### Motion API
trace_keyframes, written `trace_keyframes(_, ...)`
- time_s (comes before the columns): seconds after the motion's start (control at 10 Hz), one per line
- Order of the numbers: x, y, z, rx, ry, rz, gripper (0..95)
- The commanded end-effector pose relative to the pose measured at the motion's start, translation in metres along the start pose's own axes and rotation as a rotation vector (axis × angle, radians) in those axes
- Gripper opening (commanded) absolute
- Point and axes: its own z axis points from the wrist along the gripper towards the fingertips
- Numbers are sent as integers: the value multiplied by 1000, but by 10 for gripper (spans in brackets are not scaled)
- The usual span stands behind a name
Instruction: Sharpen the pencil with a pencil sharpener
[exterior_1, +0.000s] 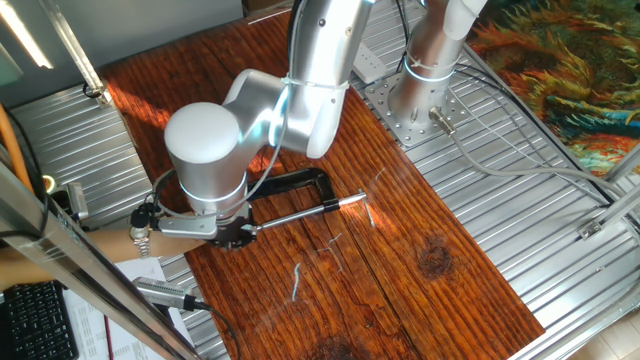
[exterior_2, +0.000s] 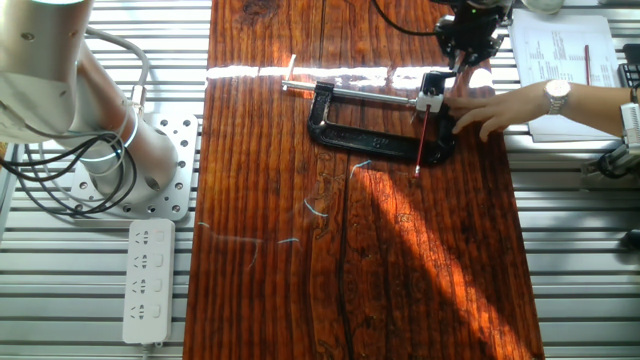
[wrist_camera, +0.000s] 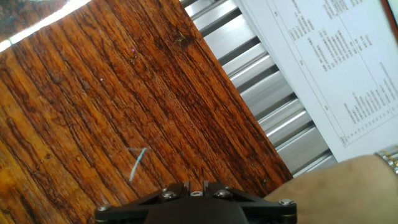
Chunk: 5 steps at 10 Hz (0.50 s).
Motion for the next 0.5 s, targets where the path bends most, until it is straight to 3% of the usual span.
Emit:
trace_keyframes(0.1, 0, 1, 1, -10, 3, 4, 0)
trace_keyframes(0.5, 0, 1, 1, -14, 13, 5, 0)
